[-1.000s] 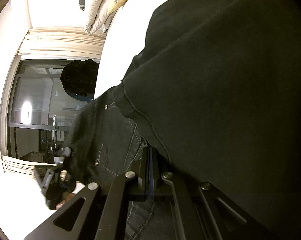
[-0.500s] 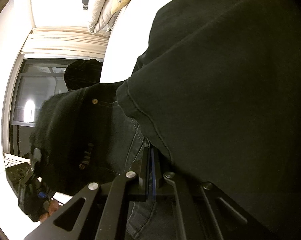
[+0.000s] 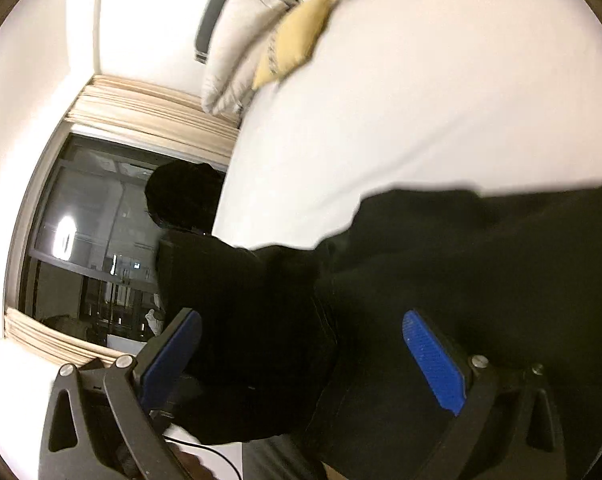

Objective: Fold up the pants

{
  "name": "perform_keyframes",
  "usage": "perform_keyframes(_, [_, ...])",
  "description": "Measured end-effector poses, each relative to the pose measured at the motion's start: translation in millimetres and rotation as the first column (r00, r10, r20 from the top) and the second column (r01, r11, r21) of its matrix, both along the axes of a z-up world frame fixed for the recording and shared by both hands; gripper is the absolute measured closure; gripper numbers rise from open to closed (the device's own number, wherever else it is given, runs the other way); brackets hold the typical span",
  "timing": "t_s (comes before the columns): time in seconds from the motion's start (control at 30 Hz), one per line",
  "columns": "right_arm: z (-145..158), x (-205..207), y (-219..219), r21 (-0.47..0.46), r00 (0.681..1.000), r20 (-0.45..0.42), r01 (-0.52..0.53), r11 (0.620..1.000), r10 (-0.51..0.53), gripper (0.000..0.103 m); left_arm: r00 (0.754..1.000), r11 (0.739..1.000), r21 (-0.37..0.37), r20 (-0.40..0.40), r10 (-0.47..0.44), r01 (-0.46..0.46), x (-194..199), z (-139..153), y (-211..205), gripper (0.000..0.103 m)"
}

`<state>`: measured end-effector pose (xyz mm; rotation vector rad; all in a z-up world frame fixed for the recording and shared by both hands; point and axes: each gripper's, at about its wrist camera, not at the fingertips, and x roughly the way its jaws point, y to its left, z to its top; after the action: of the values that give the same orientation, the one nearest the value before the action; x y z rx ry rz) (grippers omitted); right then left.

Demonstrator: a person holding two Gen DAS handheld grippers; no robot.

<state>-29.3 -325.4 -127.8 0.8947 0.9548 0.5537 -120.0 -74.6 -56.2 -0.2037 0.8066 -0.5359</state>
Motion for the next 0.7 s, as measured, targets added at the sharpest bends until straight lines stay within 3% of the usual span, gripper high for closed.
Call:
perform_keyframes(0.17, [25.1,-5.5,-11.6,0.011,0.995,0.040,-0.089,0.996,0.089,0.000,0.996,0.995,0.061,-0.012,-0.084,0.085,-9.8,-18.7,-47.8,0.093])
perform_keyframes(0.3, [33.5,-7.5,-15.0,-0.002,0.988,0.045,-0.150,0.989,0.150,0.000,0.988,0.975,0.157,-0.008,-0.156,0.155,-23.8,-36.5,-89.6,0.093])
perform_keyframes(0.47, [8.1,2.8,-16.0,-0.030,0.983,-0.064,-0.174,0.984,0.172,0.002,0.971,0.929,0.295,0.014,-0.238,0.223,-49.3,-52.6,-140.7,0.093])
perform_keyframes(0.57, [-15.0,8.7,-21.5,-0.023,0.974,-0.135,-0.188,0.982,0.183,0.035,0.962,0.897,0.367,0.025,-0.273,0.246,-61.5,-62.1,-161.8,0.093])
perform_keyframes(0.63, [-23.5,8.2,-27.0,-0.034,0.972,-0.152,-0.187,0.982,0.180,0.069,0.957,0.874,0.419,0.036,-0.286,0.245,-68.8,-67.3,-174.2,0.093])
perform_keyframes(0.7, [-26.8,4.6,-34.9,-0.045,0.974,-0.151,-0.177,0.983,0.169,0.082,0.952,0.854,0.457,0.050,-0.303,0.248,-74.2,-74.9,-181.8,0.092])
